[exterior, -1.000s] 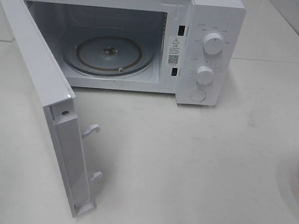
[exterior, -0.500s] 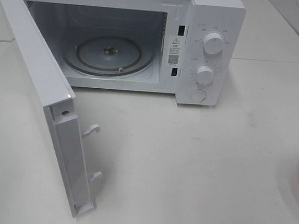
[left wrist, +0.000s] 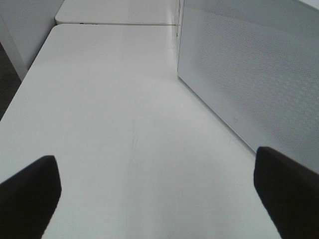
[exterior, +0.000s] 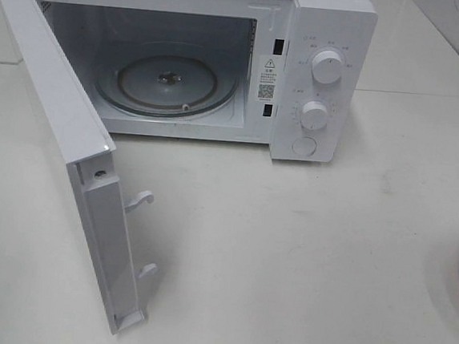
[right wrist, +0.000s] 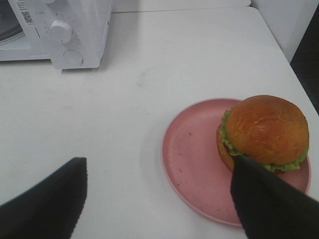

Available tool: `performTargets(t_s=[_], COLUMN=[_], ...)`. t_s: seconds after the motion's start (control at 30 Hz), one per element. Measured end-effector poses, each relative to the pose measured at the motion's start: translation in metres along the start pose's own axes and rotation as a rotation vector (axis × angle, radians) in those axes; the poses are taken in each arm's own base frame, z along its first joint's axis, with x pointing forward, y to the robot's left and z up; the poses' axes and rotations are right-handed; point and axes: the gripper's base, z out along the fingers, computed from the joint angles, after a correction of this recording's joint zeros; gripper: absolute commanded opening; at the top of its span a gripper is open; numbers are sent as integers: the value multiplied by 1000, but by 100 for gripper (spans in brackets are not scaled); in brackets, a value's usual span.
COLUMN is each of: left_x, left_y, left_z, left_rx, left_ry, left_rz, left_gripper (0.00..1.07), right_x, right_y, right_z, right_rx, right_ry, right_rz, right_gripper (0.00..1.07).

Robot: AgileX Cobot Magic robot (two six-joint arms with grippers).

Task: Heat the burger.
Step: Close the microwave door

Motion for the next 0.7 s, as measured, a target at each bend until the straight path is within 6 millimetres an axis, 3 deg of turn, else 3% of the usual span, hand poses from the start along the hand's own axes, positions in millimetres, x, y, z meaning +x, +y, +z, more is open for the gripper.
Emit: performTargets(t_s=[0.7], left_x=[0], left_y=[0], left_z=[0], left_rx=[0], left_ry=[0], left_rz=[0], left_gripper=[101], right_x=[0], right_y=[0], right_z=[0], right_rx=[0], right_ry=[0], right_rz=[-5], right_gripper=[76])
